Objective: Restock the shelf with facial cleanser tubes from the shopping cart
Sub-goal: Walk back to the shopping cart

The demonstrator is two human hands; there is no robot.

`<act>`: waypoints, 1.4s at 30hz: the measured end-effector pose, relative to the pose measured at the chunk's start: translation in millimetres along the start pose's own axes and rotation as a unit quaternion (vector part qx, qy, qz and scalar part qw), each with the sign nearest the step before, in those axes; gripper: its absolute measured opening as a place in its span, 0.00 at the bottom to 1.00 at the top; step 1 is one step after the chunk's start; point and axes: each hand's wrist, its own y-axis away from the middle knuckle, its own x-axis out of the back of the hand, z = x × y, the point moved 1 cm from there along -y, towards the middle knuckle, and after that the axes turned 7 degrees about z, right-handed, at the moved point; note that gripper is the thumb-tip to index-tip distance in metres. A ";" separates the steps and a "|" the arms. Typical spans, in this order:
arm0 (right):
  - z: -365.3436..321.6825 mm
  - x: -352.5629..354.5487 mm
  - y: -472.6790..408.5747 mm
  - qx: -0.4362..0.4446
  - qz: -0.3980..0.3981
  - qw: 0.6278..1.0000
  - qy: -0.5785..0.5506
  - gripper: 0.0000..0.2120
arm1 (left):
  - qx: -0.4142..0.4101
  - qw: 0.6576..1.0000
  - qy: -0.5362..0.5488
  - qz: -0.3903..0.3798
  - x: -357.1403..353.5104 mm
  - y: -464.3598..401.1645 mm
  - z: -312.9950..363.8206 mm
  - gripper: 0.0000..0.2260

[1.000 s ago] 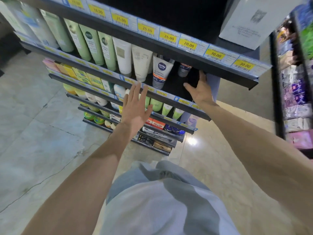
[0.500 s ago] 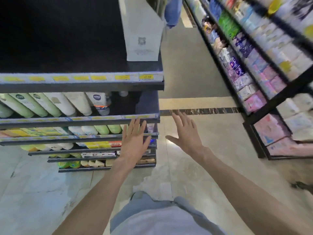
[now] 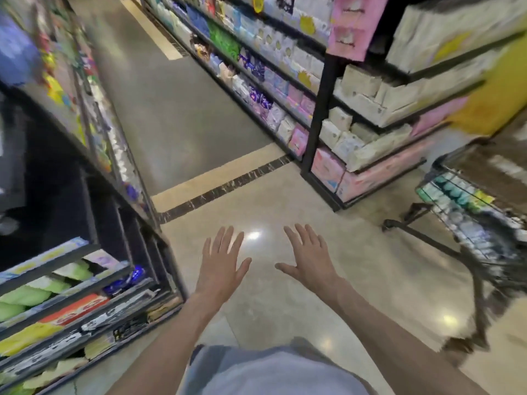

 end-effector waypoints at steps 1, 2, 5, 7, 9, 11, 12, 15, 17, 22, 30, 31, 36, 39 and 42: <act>23.2 4.5 7.1 -0.024 0.000 1.000 0.000 0.46 | -0.023 1.000 0.003 -0.010 -3.8 -11.2 22.7 0.30; 45.2 9.2 13.6 -0.047 0.000 0.999 0.002 0.46 | -0.049 0.999 0.004 -0.017 -8.2 -22.6 44.1 0.30; 105.7 24.6 31.9 -0.120 0.009 0.993 0.001 0.46 | -0.120 0.992 0.020 -0.041 -21.0 -57.6 104.5 0.31; 142.9 33.0 42.6 -0.163 0.015 0.986 -0.001 0.45 | -0.159 0.985 0.033 -0.052 -29.0 -81.4 143.5 0.31; 179.2 39.8 49.7 -0.208 0.018 0.978 -0.007 0.45 | -0.201 0.976 0.043 -0.067 -38.2 -107.8 183.0 0.30; 213.6 46.9 54.1 -0.251 0.023 0.968 -0.015 0.45 | -0.239 0.966 0.053 -0.078 -50.8 -135.6 222.8 0.30; 231.0 50.4 54.9 -0.269 0.026 0.963 -0.016 0.45 | -0.256 0.962 0.060 -0.078 -58.0 -150.3 242.3 0.30; 284.6 60.7 53.2 -0.316 0.037 0.948 -0.007 0.45 | -0.306 0.945 0.071 -0.088 -80.5 -197.5 300.8 0.29; 319.1 70.9 49.4 -0.344 0.035 0.938 0.004 0.44 | -0.330 0.935 0.069 -0.107 -91.7 -229.6 340.6 0.29; 401.7 96.6 28.2 -0.415 0.052 0.908 0.003 0.44 | -0.386 0.911 0.076 -0.125 -108.5 -308.7 437.2 0.30; 521.8 129.0 3.2 -0.490 0.093 0.867 -0.007 0.45 | -0.445 0.876 0.098 -0.161 -132.4 -397.6 579.0 0.29; 538.5 132.4 1.3 -0.497 0.091 0.863 -0.011 0.44 | -0.449 0.874 0.097 -0.158 -137.7 -407.2 596.2 0.29; 627.4 141.0 -7.8 -0.515 0.090 0.852 -0.024 0.45 | -0.468 0.865 0.072 -0.169 -165.3 -450.9 678.5 0.30; 685.1 140.7 -13.2 -0.509 0.088 0.856 -0.028 0.44 | -0.462 0.869 0.067 -0.162 -181.1 -474.1 726.6 0.29; 739.4 144.8 -16.5 -0.504 0.071 0.859 -0.053 0.43 | -0.441 0.876 0.051 -0.186 -193.1 -494.4 769.3 0.29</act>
